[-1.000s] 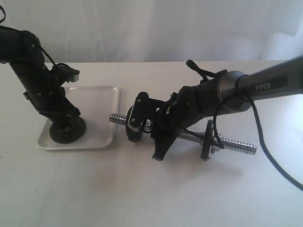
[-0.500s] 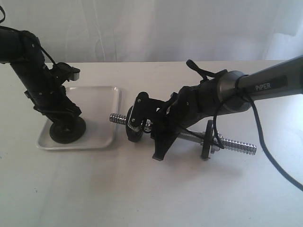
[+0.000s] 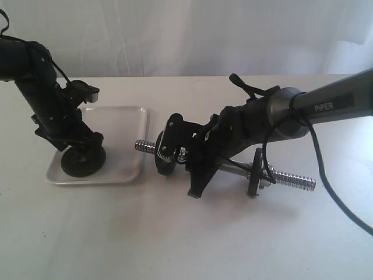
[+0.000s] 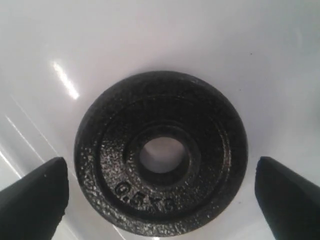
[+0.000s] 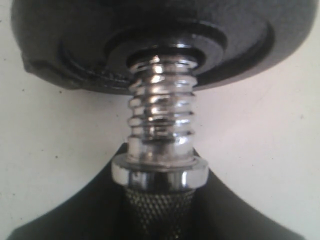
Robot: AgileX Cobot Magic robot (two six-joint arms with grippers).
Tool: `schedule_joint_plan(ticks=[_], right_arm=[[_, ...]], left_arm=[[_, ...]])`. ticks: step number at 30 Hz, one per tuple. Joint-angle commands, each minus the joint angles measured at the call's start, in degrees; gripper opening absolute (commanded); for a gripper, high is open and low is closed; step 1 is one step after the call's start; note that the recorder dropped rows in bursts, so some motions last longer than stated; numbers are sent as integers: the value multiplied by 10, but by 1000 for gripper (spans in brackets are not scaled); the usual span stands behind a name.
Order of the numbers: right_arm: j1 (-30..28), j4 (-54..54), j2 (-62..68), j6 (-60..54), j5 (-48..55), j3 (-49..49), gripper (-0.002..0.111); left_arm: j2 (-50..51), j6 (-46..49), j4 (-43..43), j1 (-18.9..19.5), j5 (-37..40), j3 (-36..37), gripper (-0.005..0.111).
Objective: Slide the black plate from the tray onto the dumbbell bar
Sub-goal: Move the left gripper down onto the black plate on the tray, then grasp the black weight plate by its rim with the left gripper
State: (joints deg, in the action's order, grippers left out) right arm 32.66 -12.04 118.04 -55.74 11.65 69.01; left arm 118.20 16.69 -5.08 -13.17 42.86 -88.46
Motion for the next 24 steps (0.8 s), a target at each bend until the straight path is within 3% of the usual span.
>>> schedule_joint_plan(ticks=[1, 24], right_arm=[[-1, -13, 14, 5, 10, -4, 0], [-1, -13, 14, 5, 6, -4, 0]], left_arm=[[11, -2, -6, -1, -6, -2, 105], [18, 1, -9, -2, -11, -2, 105]])
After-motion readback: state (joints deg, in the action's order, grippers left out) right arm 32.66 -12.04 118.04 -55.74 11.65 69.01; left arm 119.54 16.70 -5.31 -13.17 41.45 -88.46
